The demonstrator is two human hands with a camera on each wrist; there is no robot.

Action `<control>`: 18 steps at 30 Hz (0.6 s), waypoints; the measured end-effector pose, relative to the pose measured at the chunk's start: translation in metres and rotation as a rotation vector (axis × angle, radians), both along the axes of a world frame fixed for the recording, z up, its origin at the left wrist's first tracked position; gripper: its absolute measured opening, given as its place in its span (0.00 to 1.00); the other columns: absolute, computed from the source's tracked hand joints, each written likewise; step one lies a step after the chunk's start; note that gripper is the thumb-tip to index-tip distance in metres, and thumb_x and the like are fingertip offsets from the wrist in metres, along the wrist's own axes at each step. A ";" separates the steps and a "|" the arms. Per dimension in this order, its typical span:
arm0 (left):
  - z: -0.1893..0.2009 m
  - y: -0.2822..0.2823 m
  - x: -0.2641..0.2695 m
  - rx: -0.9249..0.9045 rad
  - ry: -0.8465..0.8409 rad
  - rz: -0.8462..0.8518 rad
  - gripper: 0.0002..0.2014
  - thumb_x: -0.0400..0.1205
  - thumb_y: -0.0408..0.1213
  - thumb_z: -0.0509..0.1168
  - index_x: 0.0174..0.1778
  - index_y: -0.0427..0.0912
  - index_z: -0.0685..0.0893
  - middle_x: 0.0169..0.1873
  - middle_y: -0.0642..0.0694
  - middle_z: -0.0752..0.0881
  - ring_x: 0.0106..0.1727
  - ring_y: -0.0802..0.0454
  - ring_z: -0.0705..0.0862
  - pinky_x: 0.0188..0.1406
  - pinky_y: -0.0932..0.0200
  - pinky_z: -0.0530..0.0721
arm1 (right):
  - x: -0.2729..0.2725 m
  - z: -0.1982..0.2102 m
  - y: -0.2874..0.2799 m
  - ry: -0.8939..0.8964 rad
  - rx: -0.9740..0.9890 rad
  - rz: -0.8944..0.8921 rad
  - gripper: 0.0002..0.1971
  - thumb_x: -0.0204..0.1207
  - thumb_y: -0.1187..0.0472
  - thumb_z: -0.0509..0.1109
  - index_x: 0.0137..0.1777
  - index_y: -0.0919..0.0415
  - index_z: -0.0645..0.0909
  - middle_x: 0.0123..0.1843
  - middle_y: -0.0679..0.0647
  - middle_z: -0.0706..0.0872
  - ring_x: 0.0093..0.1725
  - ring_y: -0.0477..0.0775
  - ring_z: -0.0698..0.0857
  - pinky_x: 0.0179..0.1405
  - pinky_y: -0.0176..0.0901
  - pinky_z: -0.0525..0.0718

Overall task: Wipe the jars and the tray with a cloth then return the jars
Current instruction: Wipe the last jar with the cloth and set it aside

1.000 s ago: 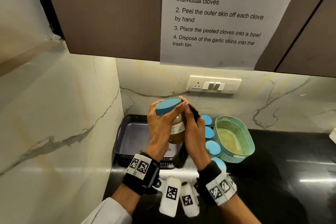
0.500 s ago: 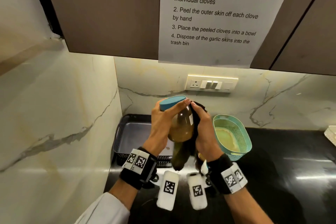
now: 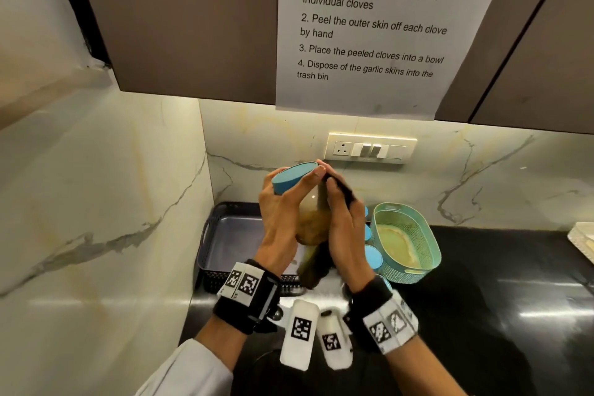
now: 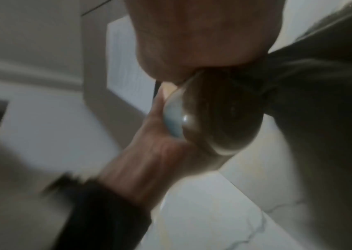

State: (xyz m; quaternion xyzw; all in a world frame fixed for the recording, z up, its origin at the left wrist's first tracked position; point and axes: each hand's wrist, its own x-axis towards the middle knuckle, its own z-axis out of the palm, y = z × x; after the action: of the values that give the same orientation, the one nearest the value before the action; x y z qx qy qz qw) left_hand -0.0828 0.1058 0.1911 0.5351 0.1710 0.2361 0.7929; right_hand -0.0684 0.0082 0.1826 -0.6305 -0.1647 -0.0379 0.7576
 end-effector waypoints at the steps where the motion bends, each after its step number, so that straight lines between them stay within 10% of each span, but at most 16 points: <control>1: 0.001 0.003 0.002 -0.015 -0.002 0.002 0.55 0.49 0.67 0.86 0.71 0.44 0.82 0.56 0.44 0.92 0.58 0.45 0.92 0.58 0.49 0.93 | -0.009 -0.004 0.002 -0.083 -0.029 -0.029 0.18 0.90 0.51 0.63 0.76 0.50 0.84 0.73 0.46 0.88 0.75 0.49 0.84 0.72 0.48 0.86; 4: -0.005 0.011 0.004 -0.083 0.016 0.014 0.58 0.50 0.69 0.88 0.72 0.36 0.83 0.59 0.36 0.92 0.60 0.34 0.92 0.63 0.36 0.92 | -0.029 -0.033 0.010 -0.412 -0.257 -0.117 0.22 0.90 0.52 0.62 0.82 0.55 0.76 0.86 0.44 0.75 0.89 0.48 0.66 0.88 0.55 0.68; 8: -0.012 0.016 0.003 -0.162 0.023 -0.005 0.55 0.54 0.65 0.90 0.71 0.33 0.84 0.61 0.32 0.91 0.63 0.32 0.91 0.65 0.29 0.89 | -0.011 -0.037 0.005 -0.646 -0.349 -0.040 0.21 0.89 0.58 0.63 0.81 0.60 0.77 0.86 0.53 0.74 0.89 0.57 0.66 0.86 0.70 0.67; 14: 0.000 0.007 0.007 -0.129 0.063 0.046 0.55 0.49 0.70 0.86 0.69 0.41 0.85 0.57 0.41 0.92 0.58 0.42 0.92 0.52 0.45 0.94 | 0.004 0.000 0.003 0.014 0.023 0.076 0.15 0.84 0.46 0.67 0.66 0.41 0.90 0.65 0.61 0.91 0.66 0.59 0.88 0.67 0.51 0.86; 18: 0.000 0.011 0.013 -0.178 0.056 0.080 0.53 0.54 0.68 0.88 0.66 0.33 0.85 0.53 0.36 0.92 0.55 0.37 0.93 0.62 0.32 0.91 | -0.014 -0.023 0.011 -0.526 -0.319 -0.075 0.23 0.89 0.55 0.63 0.83 0.56 0.74 0.87 0.45 0.72 0.89 0.49 0.65 0.89 0.48 0.64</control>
State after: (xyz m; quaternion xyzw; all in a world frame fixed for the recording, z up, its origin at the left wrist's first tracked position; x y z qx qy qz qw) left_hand -0.0702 0.1164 0.1915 0.4617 0.2346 0.2362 0.8222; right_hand -0.0827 0.0193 0.1599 -0.7157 -0.3357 -0.2014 0.5783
